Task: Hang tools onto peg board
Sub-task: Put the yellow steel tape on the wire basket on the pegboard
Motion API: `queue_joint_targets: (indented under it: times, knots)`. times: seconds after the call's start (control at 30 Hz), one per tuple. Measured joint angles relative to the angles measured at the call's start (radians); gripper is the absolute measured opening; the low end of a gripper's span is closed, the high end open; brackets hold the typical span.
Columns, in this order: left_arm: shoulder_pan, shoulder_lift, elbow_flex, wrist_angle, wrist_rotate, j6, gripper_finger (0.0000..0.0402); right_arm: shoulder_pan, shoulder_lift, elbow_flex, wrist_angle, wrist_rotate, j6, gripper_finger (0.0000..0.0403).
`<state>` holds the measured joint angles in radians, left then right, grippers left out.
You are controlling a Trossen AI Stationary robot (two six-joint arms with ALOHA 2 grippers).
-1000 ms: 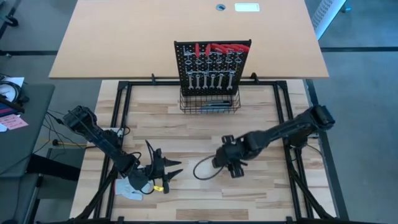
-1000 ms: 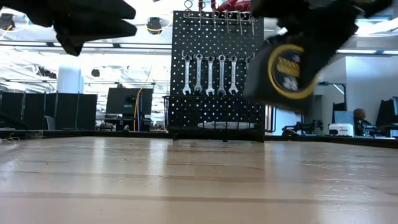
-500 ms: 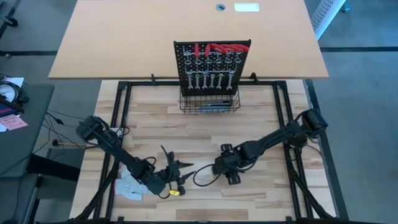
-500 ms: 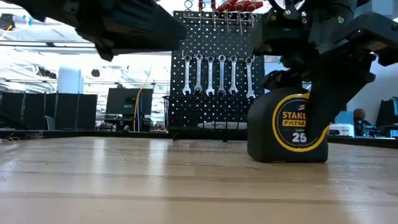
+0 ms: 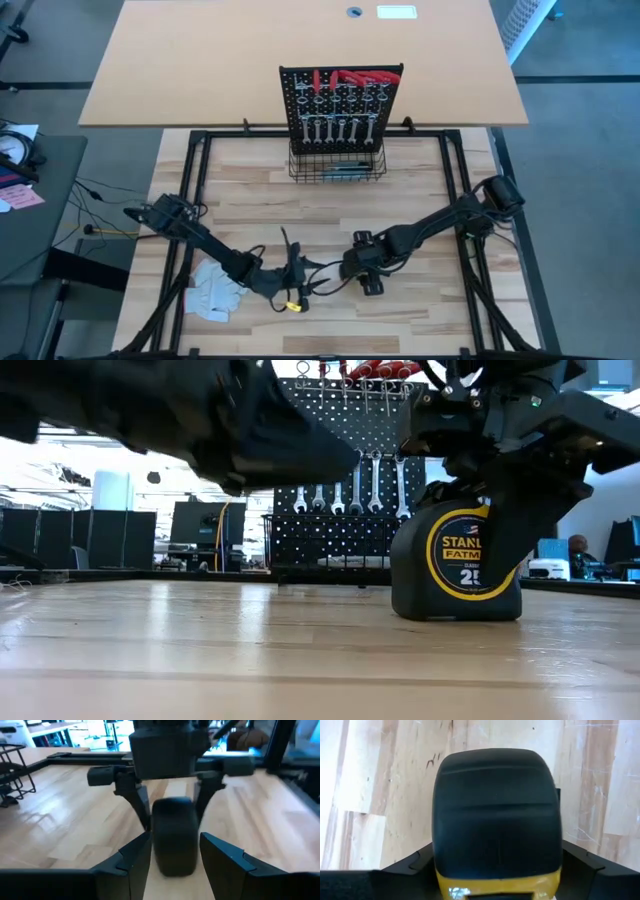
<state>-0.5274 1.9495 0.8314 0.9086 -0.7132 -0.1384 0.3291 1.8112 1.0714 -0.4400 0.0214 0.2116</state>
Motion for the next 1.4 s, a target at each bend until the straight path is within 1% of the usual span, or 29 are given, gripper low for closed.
queue_joint_targets:
  times: [0.1, 0.27, 0.33, 0.4, 0.5, 0.57, 0.63, 0.73, 0.9, 1.1, 1.27, 1.4]
  knots:
    - [0.026, 0.022, 0.001, 0.008, 0.042, 0.043, 0.0172, -0.002, 0.006, -0.001, 0.009, -0.001, -0.002, 0.0280]
    - [0.072, 0.074, 0.049, 0.012, 0.178, 0.048, 0.0197, -0.002, 0.004, -0.001, 0.007, 0.000, 0.003, 0.0281]
    - [0.081, 0.103, 0.078, 0.004, 0.209, 0.044, 0.0209, -0.002, 0.004, -0.001, 0.008, 0.000, 0.013, 0.0282]
    - [0.084, 0.126, 0.113, -0.027, 0.198, 0.044, 0.0220, -0.004, 0.004, -0.002, 0.010, 0.000, 0.023, 0.0282]
    - [0.080, 0.132, 0.169, -0.136, 0.117, 0.023, 0.0225, -0.004, 0.003, -0.002, 0.015, 0.001, 0.028, 0.0282]
    - [0.082, 0.130, 0.203, -0.217, 0.098, 0.010, 0.0225, -0.004, 0.003, -0.003, 0.020, 0.002, 0.029, 0.0283]
    - [0.083, 0.130, 0.227, -0.247, 0.084, 0.006, 0.0225, -0.003, 0.003, -0.003, 0.026, 0.003, 0.029, 0.0283]
    - [0.087, 0.131, 0.247, -0.252, 0.086, 0.001, 0.0225, 0.004, 0.003, -0.003, 0.027, 0.011, 0.028, 0.0283]
    - [0.098, 0.131, 0.249, -0.268, 0.072, -0.093, 0.0220, 0.010, 0.003, -0.003, 0.030, 0.011, 0.031, 0.0283]
    - [0.096, 0.131, 0.246, -0.270, 0.072, -0.101, 0.0207, 0.013, -0.001, 0.003, 0.013, 0.016, 0.027, 0.0283]
    - [0.097, 0.132, 0.246, -0.271, 0.079, -0.103, 0.0205, 0.048, -0.023, 0.022, -0.065, 0.126, 0.028, 0.0283]
    - [0.096, 0.133, 0.246, -0.276, 0.081, -0.108, 0.0205, 0.074, -0.049, 0.025, -0.101, 0.138, 0.051, 0.0283]
